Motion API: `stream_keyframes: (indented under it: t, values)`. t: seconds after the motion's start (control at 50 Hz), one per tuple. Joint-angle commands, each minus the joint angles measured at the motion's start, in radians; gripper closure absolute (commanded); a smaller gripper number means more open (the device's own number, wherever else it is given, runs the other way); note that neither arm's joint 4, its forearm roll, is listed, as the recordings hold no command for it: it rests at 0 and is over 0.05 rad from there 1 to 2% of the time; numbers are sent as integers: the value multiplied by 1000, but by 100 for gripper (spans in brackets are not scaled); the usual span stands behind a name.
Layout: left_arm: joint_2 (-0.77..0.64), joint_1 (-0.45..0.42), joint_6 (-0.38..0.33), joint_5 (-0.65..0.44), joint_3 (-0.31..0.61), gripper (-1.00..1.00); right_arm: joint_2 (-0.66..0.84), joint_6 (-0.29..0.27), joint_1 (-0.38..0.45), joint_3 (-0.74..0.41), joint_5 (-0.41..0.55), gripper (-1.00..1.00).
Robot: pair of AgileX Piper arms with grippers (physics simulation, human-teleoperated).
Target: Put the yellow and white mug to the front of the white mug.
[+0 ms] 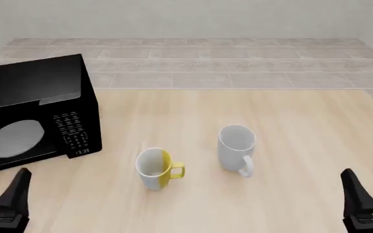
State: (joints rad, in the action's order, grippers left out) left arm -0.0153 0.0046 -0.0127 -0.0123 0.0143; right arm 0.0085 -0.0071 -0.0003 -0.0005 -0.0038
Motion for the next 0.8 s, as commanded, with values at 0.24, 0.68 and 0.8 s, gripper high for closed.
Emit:
stream_keyframes:
  t: [0.24,0.68,0.8]
  values:
    - [8,-5,13,14,-10,-100,137,-47,25,-15,-73,-100]
    - [8,-5,13,14,-10,-100,366,-240,263,-298,73,-100]
    - [8,-5,13,14,-10,-100,423,-305,322,-378,118,-100]
